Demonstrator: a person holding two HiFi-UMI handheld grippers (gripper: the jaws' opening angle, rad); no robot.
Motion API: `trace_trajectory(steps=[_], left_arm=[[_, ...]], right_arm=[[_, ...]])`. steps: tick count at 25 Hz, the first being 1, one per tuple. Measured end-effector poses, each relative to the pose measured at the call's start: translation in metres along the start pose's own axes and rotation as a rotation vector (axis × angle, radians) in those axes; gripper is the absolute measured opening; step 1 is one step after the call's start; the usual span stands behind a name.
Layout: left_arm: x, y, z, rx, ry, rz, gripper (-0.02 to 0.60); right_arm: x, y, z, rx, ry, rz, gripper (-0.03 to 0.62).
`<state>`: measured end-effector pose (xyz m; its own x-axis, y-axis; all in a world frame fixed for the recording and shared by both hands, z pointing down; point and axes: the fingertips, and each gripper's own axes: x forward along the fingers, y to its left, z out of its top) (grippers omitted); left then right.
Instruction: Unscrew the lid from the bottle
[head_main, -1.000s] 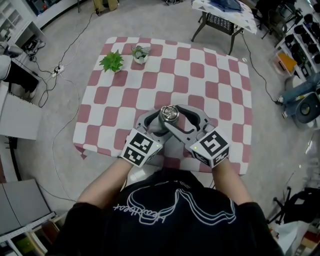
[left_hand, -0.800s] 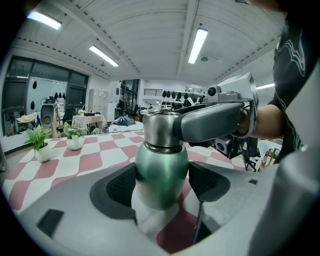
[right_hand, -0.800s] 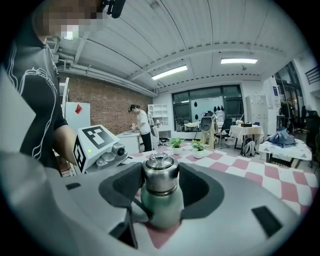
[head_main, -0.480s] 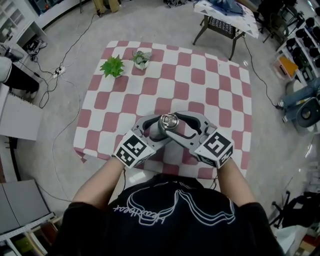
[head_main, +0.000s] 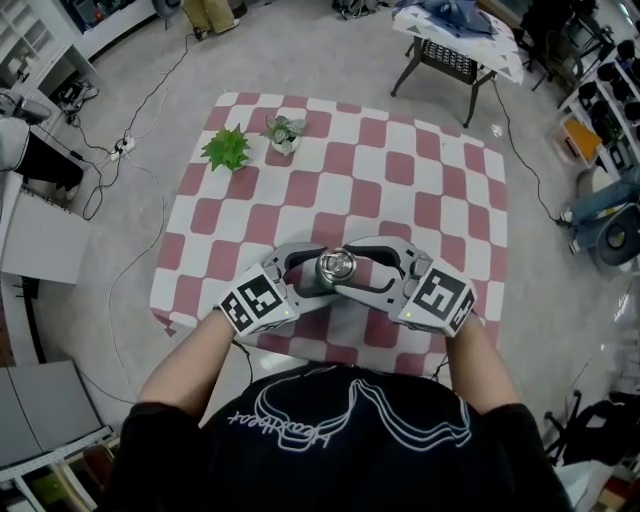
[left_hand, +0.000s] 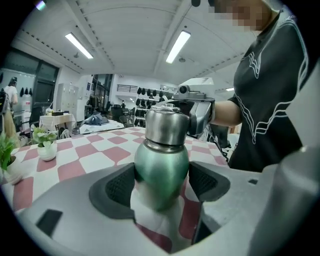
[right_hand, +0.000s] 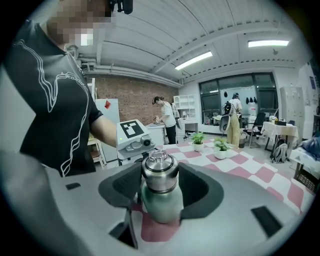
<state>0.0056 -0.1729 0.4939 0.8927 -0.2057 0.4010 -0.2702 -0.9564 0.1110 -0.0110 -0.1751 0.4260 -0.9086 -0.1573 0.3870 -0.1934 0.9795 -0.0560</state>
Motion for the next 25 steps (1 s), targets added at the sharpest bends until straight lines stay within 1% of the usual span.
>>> trace_trajectory(steps=[6,10,12,16,22,25], left_arm=[[0.0008,-0.0002,0.0017,0.045,0.040,-0.109,0.334],[-0.0002,0.0008,0.0016,0.063,0.060,-0.177,0.334],[-0.0003,0.0012,0.0014,0.073,0.072,-0.195,0.334],[-0.0005,-0.0002,-0.0008,0.073,0.076,-0.205,0.334],[0.0000,0.0006,0.0000,0.062,0.056,-0.185,0.334],[-0.0002,0.0018,-0.0004,0.044,0.047,-0.165,0.334]], right_arm=[[-0.0010,-0.0007,0.0003,-0.046,0.047,0.108,0.233],[0.0004,-0.0014,0.0019,-0.069,0.071,0.151,0.235],[0.0015,-0.0013,0.0016,-0.076,0.081,0.167,0.235],[0.0029,0.0002,0.0002,-0.078,0.093,0.182,0.235],[0.0026,-0.0001,0.0007,-0.082,0.085,0.187,0.235],[0.0031,-0.0016,0.0005,-0.055,0.079,0.172,0.236]])
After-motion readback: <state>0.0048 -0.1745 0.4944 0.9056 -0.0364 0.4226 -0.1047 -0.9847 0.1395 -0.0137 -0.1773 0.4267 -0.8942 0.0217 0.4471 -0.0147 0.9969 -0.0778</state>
